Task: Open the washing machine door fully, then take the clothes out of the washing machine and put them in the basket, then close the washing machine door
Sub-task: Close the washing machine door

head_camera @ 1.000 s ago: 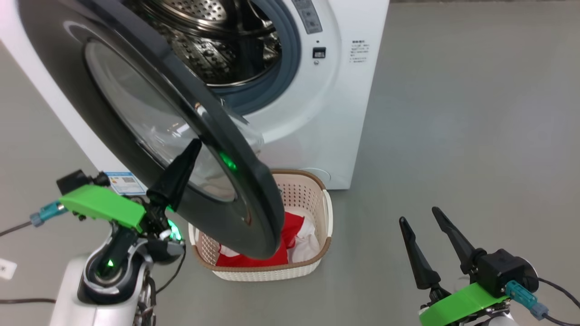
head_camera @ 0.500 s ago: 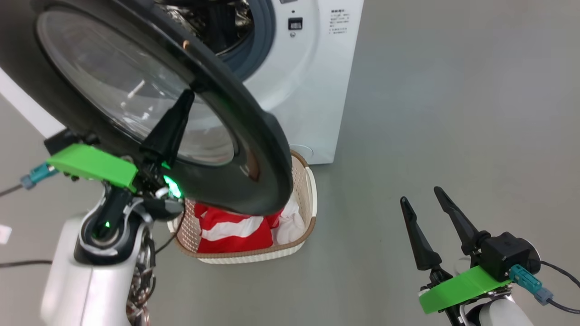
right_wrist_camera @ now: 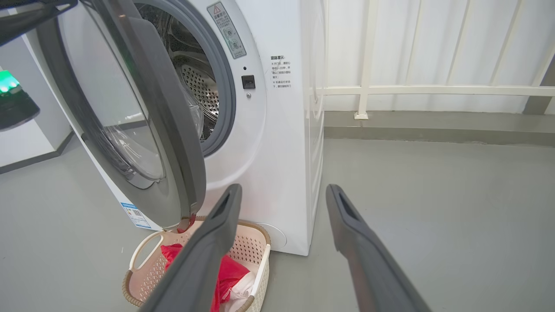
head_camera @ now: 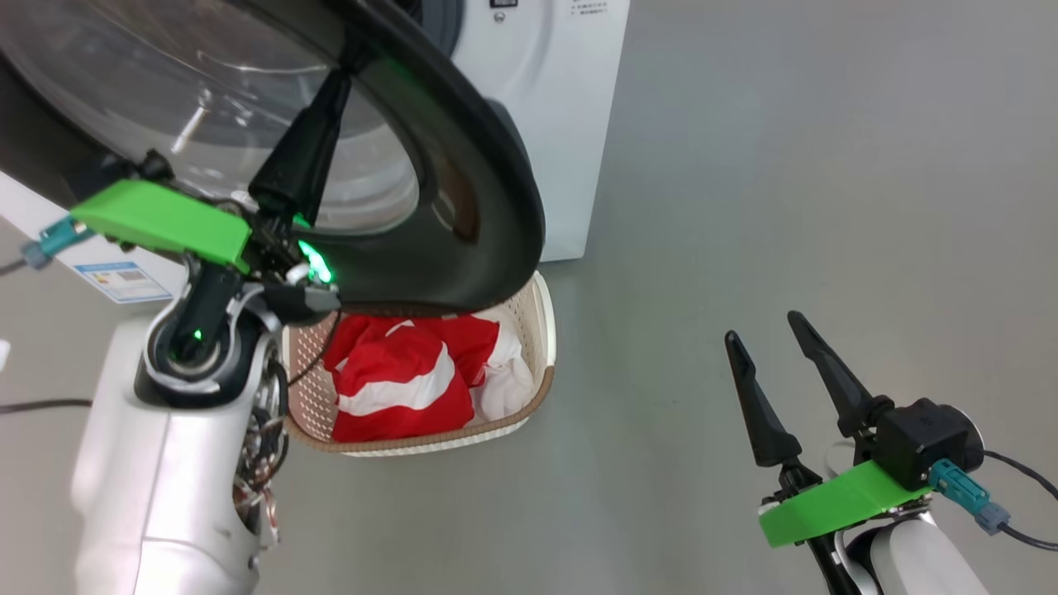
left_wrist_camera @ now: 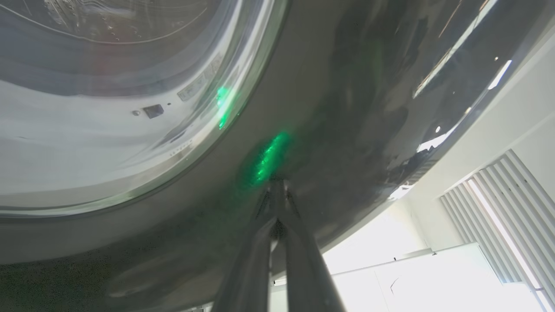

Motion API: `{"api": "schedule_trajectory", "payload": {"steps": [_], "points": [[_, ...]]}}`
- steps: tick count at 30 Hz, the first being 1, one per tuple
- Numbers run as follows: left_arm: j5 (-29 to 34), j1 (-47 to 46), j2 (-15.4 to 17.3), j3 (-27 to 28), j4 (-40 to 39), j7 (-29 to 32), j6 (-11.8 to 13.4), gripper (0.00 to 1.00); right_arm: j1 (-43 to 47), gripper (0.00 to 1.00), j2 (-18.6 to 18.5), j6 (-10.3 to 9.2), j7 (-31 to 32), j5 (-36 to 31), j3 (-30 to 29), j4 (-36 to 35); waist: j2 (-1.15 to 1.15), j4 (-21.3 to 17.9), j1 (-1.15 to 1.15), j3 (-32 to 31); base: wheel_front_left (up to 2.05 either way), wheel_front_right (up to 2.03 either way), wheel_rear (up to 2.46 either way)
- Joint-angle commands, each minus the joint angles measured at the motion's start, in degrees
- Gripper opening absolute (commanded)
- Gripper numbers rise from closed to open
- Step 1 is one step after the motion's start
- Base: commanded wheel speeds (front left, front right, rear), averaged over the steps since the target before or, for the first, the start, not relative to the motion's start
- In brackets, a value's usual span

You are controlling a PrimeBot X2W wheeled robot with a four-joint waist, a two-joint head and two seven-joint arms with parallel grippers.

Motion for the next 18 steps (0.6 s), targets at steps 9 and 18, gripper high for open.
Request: {"api": "schedule_trajectory", "payload": {"steps": [9,18], "points": [[0.68,-5.67,1.06,0.13,1.96,-1.31,-2.23,0.00,-2.38,1.00,-0.15,0.28,-0.37,0.04,1.54,-1.30,0.00,-1.67,0.00,2.20,0.00,0.00,0.00],[0.83,-9.04,1.06,-0.11,5.59,-3.29,-3.38,0.00,-2.65,1.00,-0.15,0.28,-0.37,-0.11,1.60,-1.37,0.00,-2.95,0.00,3.58,0.00,0.00,0.00]]}}
